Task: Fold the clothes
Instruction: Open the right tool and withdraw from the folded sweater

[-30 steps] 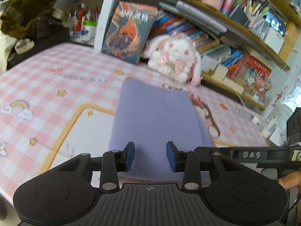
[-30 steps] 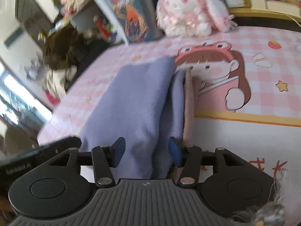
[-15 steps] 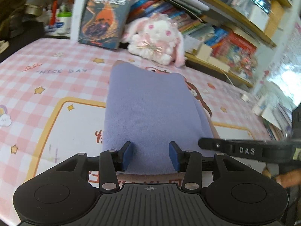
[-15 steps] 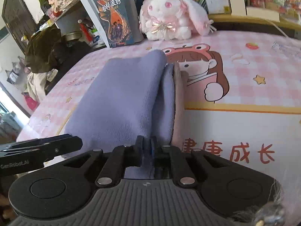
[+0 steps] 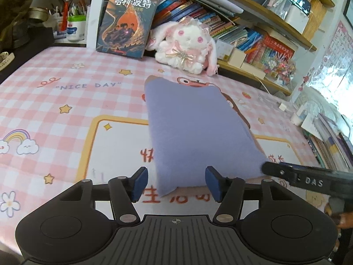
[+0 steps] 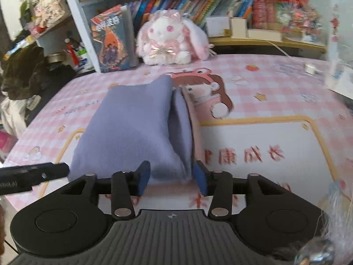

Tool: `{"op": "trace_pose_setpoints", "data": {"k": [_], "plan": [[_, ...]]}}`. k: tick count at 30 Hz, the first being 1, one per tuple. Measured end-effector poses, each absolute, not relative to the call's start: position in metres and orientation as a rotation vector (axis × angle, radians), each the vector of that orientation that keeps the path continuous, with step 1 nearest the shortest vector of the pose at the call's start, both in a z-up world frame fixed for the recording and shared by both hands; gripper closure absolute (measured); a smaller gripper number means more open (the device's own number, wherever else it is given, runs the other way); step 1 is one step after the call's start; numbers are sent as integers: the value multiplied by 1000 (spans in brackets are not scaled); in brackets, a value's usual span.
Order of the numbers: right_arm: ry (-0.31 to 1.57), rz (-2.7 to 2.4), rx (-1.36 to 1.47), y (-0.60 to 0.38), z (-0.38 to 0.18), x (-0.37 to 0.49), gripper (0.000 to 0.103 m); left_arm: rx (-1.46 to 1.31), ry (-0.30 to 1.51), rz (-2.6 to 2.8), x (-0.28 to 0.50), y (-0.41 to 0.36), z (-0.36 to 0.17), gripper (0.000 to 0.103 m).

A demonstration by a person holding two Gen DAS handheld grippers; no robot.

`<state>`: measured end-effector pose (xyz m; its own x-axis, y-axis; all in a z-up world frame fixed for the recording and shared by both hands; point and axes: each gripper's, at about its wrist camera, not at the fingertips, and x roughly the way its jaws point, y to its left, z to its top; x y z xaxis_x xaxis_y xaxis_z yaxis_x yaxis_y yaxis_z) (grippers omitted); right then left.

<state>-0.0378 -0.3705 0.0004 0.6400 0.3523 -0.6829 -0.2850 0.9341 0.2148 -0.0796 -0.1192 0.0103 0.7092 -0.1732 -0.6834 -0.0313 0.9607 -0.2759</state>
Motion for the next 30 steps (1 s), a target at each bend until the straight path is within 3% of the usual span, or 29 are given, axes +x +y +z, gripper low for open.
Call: {"op": "trace_pose_setpoints", "data": {"k": [11,20,27,30], "plan": [[826,249,58,-352,-5,-80,38,-205,863,-142,-97,-111,-1,36],[867,209,50,-338,-13,-106,35,-184,896,-192,-110,-105,-8,35],[881,170,45,-333,-14,-115,28,-186,907,-194,-115,-98,-9,26],[886,158,34,-331,-14,-115,19,-193,908,-190,-115,-94,-9,21]]}}
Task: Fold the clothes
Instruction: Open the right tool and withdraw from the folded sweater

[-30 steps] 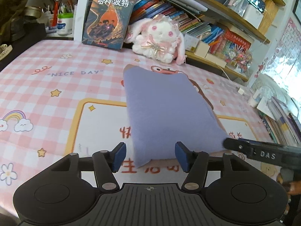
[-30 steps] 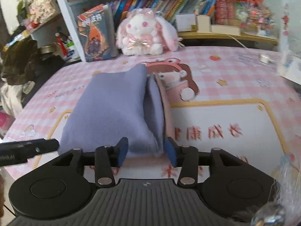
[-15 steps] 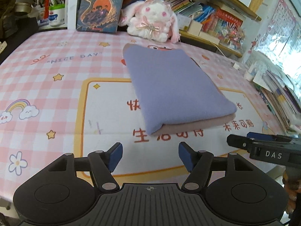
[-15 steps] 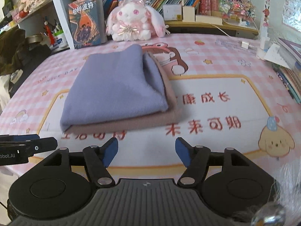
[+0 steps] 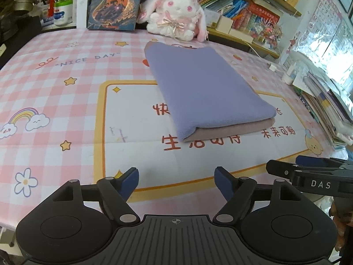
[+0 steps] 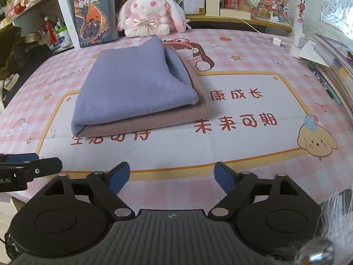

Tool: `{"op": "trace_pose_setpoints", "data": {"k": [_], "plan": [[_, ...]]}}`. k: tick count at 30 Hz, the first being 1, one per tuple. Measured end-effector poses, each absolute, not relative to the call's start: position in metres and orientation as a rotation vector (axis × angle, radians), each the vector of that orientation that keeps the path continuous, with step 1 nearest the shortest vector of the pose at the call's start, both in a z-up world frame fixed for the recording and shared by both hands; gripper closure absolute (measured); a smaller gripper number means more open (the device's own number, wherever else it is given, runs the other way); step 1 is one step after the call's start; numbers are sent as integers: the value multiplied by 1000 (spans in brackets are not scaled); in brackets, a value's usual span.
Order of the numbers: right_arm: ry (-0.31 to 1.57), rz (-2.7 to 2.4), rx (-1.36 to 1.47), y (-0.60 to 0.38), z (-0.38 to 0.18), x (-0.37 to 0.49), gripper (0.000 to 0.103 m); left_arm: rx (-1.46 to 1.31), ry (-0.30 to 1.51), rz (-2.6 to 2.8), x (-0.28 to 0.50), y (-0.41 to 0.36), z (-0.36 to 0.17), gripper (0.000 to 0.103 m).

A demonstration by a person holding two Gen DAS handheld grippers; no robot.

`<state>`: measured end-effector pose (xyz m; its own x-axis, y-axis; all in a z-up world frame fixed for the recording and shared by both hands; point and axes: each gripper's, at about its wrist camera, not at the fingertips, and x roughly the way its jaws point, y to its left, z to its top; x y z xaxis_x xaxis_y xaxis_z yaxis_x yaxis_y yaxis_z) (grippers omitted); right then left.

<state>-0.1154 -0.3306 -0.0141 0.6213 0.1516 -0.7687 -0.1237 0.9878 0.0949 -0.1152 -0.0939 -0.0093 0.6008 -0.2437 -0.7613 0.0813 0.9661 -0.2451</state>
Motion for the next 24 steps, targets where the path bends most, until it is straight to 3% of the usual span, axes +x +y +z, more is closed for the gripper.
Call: {"op": "trace_pose_setpoints", "data": {"k": [8,24], "plan": [[896,159,13,-324,-14,-115,6,-195,921,-195,-112,-90,-11,9],[905,144,2,-322,-14,-116,4,-183,949,-204,-112,-91,-14,7]]}}
